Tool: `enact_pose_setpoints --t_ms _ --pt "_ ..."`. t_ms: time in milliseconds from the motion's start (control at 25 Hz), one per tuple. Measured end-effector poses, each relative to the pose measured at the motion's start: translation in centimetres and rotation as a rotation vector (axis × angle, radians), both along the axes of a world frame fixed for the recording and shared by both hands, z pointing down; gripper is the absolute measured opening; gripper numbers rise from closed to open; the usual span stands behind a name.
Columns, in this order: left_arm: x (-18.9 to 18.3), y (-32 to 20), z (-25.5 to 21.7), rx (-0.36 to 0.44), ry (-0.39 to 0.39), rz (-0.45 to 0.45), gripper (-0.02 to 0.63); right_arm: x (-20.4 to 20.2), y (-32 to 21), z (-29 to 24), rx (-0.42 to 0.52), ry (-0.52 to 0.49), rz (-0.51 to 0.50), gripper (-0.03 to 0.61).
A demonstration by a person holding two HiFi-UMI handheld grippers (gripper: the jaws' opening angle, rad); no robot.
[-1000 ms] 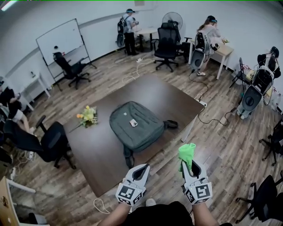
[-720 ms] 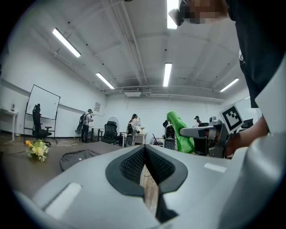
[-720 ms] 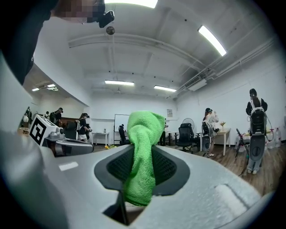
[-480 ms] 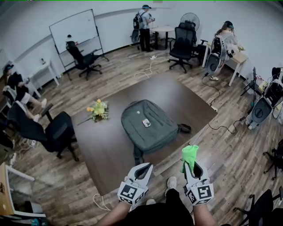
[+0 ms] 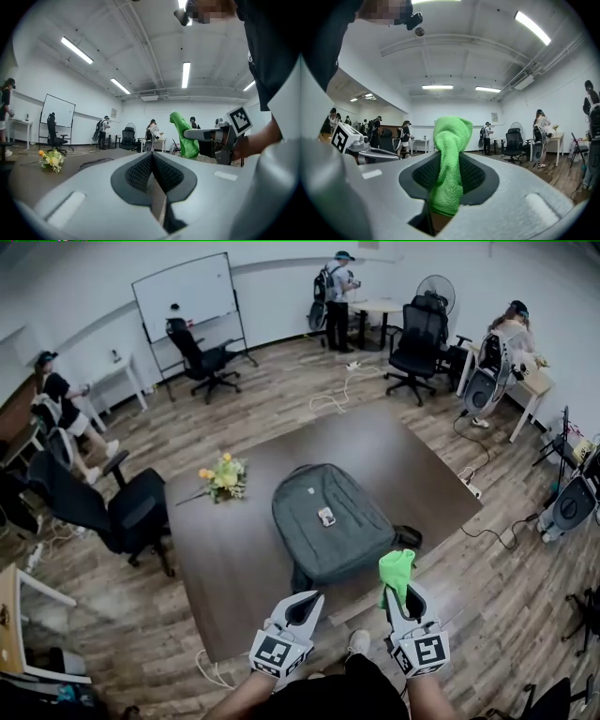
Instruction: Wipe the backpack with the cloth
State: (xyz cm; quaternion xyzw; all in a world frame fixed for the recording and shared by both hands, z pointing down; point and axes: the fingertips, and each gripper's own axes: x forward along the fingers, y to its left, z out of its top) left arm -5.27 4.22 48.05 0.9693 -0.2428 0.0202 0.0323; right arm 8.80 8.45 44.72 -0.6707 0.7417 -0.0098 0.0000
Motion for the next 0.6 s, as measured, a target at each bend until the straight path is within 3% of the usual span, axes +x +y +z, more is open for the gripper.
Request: enact_pose_setpoints --t_ms 600 --pt "5.1 -6.5 0.5 0.011 -0.076 -0.134 0.017 5.3 -8.4 0.8 -0.009 -0.039 -0.178 0.104"
